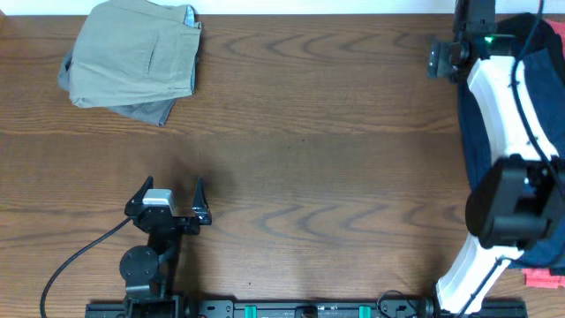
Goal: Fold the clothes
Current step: 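Grasp the dark blue jeans with the right gripper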
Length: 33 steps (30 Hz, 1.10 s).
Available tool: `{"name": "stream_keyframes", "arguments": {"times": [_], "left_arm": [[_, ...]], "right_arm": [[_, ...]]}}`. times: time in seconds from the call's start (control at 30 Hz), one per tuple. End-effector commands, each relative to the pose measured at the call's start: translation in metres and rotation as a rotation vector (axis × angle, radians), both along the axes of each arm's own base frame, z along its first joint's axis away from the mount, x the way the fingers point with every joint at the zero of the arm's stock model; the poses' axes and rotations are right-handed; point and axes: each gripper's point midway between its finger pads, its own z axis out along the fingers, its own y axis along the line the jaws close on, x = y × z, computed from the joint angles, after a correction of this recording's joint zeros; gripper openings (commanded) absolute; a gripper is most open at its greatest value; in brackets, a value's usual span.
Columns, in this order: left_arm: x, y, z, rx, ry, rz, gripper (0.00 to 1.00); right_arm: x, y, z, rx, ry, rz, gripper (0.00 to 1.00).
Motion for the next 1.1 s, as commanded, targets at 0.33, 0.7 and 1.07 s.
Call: {"name": "stream_keyframes", "arguments": {"times": [0.33, 0.7, 1.07], "left_arm": [[-0.001, -0.004, -0.016, 0.002, 0.047, -0.019, 0.98], [-0.001, -0.004, -0.016, 0.002, 0.047, -0.019, 0.98], [-0.001, -0.004, -0.016, 0.002, 0.047, -0.019, 0.98]], "right_arm": [[-0.001, -0.064, -0.068, -0.052, 0.126, -0.089, 0.91], [-0.004, -0.069, -0.109, -0.055, 0.207, -0.069, 0.91], [-0.007, -0.076, -0.132, -0.058, 0.243, -0.078, 0.85]]}}
